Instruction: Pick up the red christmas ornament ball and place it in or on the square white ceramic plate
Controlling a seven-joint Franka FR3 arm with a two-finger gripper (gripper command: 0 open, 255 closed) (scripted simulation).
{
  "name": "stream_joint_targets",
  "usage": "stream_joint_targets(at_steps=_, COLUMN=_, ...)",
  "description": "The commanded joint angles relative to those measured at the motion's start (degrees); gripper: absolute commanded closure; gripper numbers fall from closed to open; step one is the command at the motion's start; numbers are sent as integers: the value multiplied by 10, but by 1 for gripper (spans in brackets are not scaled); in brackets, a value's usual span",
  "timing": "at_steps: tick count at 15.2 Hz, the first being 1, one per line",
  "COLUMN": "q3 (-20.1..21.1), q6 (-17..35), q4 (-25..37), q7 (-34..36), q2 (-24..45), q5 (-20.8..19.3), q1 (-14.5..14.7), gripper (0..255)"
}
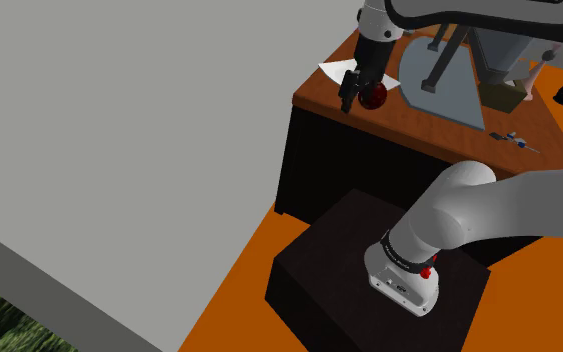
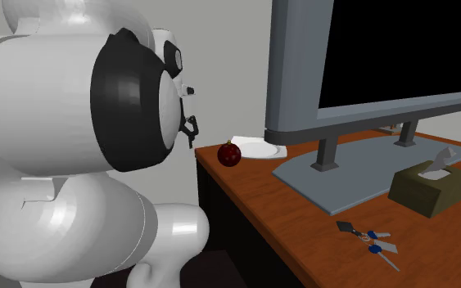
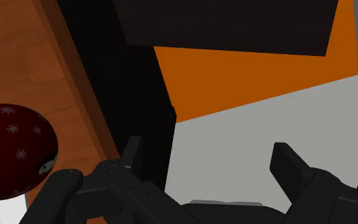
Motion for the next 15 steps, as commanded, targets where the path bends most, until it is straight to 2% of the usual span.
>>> stream_joint_targets(at_steps=1, q3=0, q6=0, q4=0, q7=0, q2=0, q5=0, q1=0, gripper=0)
stream_joint_targets(at_steps=8, q3=-105, q6=65, q4=-51, q7=-186, q2=-59, q5=-102, q1=-11, gripper=0)
stream_joint_targets(at_steps=15, q3=-231, q6=154, q4=-46, q7=-373, q2=-54, q5=-188, q1=-7, gripper=0)
